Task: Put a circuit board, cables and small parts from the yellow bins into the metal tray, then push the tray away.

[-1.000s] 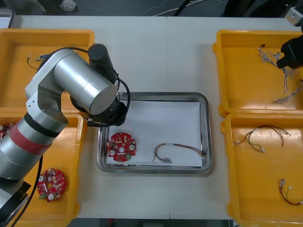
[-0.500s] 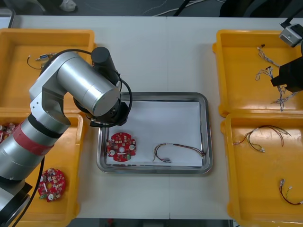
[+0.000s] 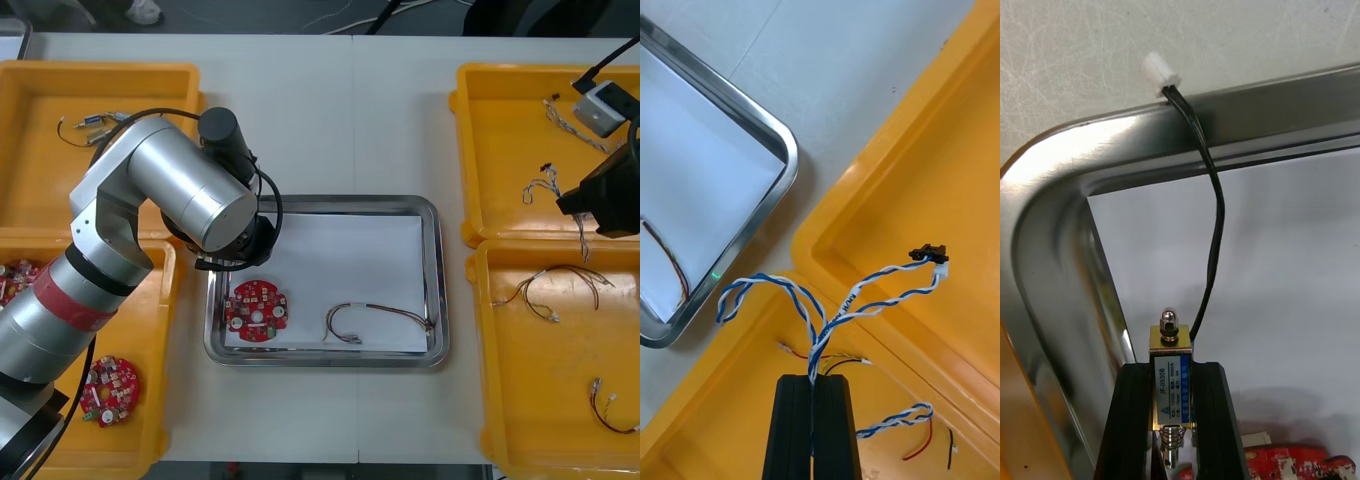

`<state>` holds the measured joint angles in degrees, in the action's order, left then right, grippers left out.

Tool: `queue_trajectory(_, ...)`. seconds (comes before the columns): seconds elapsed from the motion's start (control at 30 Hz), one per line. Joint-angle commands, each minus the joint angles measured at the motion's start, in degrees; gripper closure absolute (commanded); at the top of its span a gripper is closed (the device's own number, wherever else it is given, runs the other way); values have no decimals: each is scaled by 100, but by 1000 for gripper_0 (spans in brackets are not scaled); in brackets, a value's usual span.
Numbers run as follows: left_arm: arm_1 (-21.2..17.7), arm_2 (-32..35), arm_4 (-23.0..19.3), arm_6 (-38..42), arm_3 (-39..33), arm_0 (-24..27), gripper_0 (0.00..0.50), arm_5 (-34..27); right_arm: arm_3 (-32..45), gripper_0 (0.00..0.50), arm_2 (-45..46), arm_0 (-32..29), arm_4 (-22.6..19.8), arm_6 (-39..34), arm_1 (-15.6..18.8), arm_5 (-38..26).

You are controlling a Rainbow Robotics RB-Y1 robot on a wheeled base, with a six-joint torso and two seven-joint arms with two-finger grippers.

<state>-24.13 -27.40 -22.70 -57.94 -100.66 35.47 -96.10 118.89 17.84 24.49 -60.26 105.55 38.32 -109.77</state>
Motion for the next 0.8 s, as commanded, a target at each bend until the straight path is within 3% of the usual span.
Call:
queue_trajectory(0.03,146,-116,82,72,11,-31,500,135,486,500,53,-243,-82,-289,185,-23)
queue_trajectory(0.33,137,-116,55,81,20,-31,488,144,873,500,-184,-393,-21,-536,141,-23)
queue_trajectory(0.37,137,-116,55,81,20,-22,428,144,882,500,-201,-393,-21,-571,141,-23)
queue_trajectory(0.4,137,-116,55,81,20,-31,403,144,891,500,-210,-393,-12,-580,150,-23)
queue_trajectory(0.43,146,-107,38,90,20,-22,156,153,899,500,-245,-393,-12,-623,150,-23)
queue_trajectory(0.47,146,-116,29,107,20,-22,26,153,917,500,-263,-402,5,-632,141,-23)
queue_trajectory(0.5,146,-116,20,125,20,-31,0,162,917,500,-298,-393,14,-659,141,-23)
queue_trajectory(0.8,146,-116,-15,177,11,-22,0,170,1049,500,-535,-393,181,-843,141,-23)
